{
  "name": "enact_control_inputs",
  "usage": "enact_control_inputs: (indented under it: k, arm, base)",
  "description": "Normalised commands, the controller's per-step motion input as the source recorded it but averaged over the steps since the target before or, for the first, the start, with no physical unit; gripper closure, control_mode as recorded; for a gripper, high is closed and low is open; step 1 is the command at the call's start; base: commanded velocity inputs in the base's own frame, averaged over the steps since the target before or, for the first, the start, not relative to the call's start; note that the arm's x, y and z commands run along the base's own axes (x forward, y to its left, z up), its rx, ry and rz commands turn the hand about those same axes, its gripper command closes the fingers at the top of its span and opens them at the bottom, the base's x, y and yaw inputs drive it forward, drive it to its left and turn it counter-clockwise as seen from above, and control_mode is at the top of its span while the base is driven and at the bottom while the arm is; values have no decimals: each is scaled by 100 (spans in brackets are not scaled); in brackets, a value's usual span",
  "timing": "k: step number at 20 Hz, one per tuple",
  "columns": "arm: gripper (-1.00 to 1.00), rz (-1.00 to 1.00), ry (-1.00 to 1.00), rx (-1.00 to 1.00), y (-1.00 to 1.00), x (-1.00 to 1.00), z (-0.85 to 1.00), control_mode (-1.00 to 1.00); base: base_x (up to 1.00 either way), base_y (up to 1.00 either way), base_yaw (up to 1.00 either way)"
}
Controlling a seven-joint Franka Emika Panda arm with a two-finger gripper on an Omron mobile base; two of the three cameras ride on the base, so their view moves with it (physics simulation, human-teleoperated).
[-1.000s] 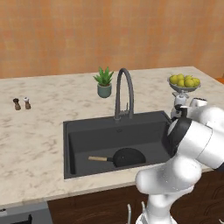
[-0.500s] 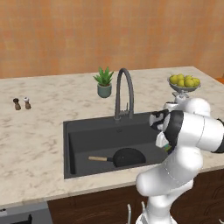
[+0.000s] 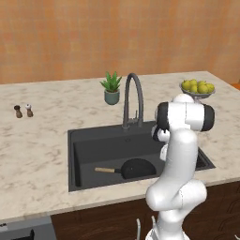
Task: Pick the pan and sponge and place them into the sink. Then turn on the water.
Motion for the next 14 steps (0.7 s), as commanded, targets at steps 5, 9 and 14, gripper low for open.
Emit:
enact_control_inputs:
  k: [5, 9, 14]
  arm:
    - [100, 0, 7, 5, -22, 50, -69, -100]
    - [100, 0, 0, 0, 0, 16, -78, -100]
    - [100, 0, -6, 2, 0, 0, -39, -100]
  base:
    - [0, 0, 0]
    - [0, 0, 0]
    - [0, 0, 0]
